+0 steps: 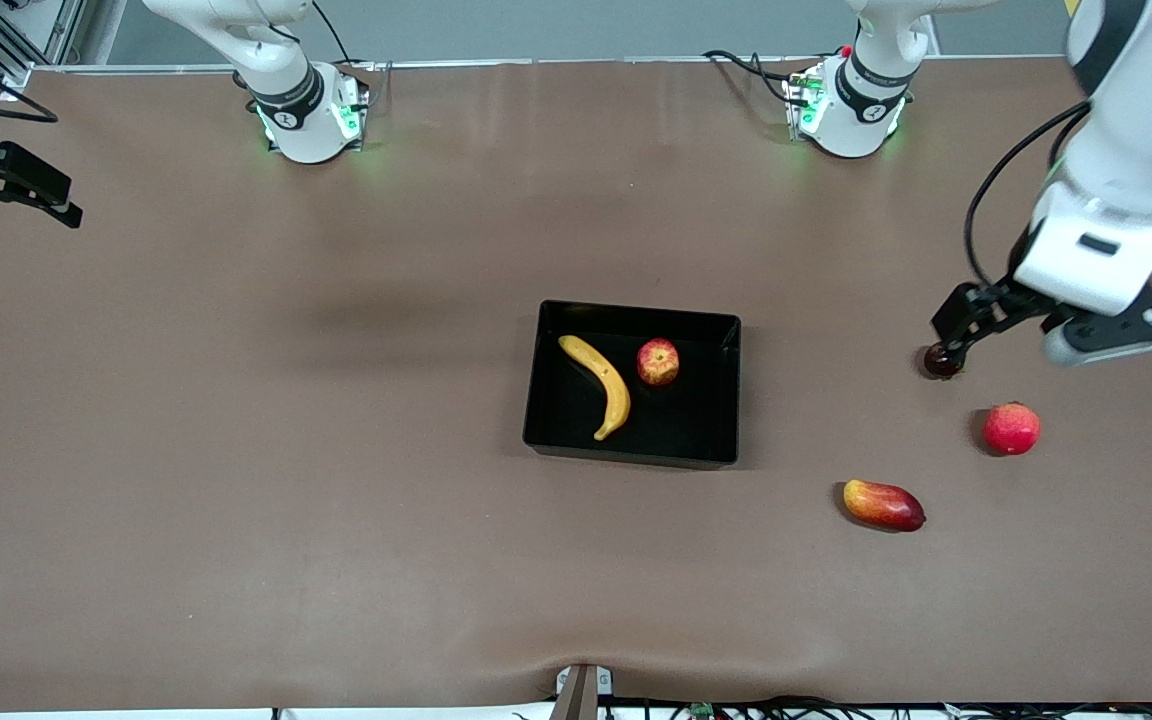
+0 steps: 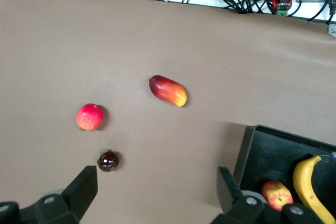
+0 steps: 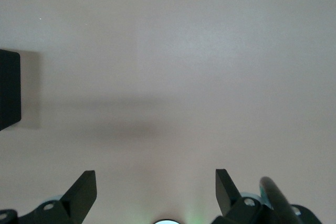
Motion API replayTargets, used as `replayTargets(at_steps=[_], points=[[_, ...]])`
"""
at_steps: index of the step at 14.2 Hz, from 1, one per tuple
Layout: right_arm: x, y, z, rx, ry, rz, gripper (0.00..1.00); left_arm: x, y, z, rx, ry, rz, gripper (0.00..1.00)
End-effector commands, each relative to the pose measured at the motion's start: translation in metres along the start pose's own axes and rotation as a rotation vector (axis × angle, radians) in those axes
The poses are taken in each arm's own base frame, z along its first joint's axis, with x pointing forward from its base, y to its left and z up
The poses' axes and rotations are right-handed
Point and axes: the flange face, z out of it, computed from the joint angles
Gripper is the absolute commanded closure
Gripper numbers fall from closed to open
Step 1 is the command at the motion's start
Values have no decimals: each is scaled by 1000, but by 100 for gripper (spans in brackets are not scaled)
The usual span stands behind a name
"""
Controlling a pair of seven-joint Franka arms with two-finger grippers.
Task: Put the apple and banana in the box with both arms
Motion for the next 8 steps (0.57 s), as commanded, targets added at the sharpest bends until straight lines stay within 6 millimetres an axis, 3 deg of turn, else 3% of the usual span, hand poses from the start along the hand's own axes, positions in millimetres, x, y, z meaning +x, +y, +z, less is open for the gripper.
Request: replayTargets(at_steps=[1, 3, 6, 8], points=[[-2, 1, -2, 13, 0, 12, 0, -11, -27, -11, -21, -53, 10, 0], [-2, 1, -2, 13, 0, 12, 0, -10, -45, -19, -35, -48, 36, 0], [-2, 1, -2, 13, 0, 12, 0, -3, -96, -16, -62, -62, 47, 0], [-1, 1, -2, 13, 1, 12, 0, -20, -120, -17, -95, -84, 61, 0]])
